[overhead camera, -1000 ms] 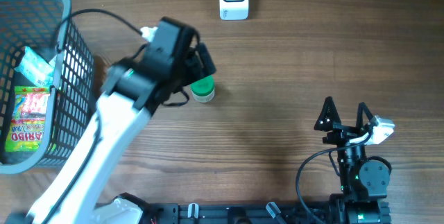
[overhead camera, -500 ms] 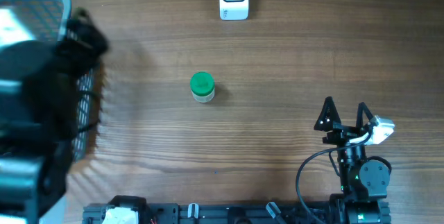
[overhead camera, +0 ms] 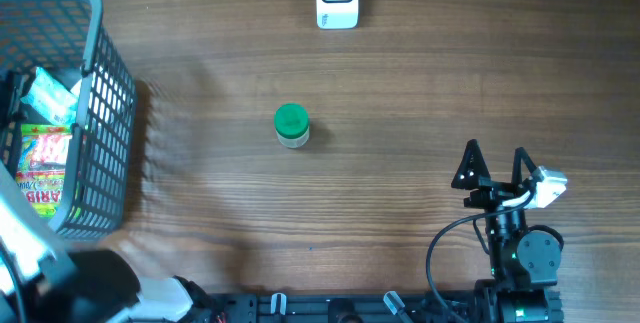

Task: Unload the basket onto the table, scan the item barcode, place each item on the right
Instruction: 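Grasp the red-white snack pack in the basket with left gripper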

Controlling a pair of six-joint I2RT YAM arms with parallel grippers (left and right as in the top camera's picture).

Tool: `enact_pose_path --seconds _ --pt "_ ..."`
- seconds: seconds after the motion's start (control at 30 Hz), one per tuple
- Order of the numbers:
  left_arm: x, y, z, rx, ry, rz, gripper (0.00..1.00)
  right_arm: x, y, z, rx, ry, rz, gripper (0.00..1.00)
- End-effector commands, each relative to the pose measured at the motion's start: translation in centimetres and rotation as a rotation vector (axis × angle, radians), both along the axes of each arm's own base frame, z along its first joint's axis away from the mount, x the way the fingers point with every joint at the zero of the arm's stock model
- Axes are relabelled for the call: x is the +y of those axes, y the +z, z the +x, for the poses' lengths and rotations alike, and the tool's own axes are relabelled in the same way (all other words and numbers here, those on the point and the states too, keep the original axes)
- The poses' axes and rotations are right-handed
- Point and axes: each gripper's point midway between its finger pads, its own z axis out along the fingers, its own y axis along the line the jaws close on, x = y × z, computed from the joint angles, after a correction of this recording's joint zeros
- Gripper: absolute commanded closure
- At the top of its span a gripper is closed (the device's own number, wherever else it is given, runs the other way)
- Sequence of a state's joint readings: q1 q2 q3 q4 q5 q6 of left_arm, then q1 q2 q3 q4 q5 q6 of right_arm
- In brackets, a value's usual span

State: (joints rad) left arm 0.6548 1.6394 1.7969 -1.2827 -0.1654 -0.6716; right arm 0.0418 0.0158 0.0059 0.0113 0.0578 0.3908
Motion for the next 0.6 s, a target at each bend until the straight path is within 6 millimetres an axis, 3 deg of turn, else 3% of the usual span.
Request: enact_pose_path --seconds 0.0,0.13,0.3,0.43,0.57 --pt "0.2 -4.8 1.3 0.088 0.005 -0.117 0.0 -0.2 0.0 0.0 0.001 -0.013 -0.014 0.0" --pt "0.6 -11.5 1.9 0.233 0.034 -0.237 0.0 -0.2 0.0 0.0 0.001 -0.013 -0.014 0.0" --pt "0.8 -17.5 2.2 0.347 0.038 -0.321 0.0 -0.2 0.0 0.0 0.001 -0.013 -0.014 0.0" --pt "0.8 -19.0 2.1 0.376 0.039 -0.343 0.01 -0.2 0.0 0.0 0.001 -0.013 -0.013 0.0" --pt "0.9 -19.0 2.2 0.372 0.038 -0.339 0.12 -0.2 0.0 0.0 0.001 -0.013 -0.014 0.0"
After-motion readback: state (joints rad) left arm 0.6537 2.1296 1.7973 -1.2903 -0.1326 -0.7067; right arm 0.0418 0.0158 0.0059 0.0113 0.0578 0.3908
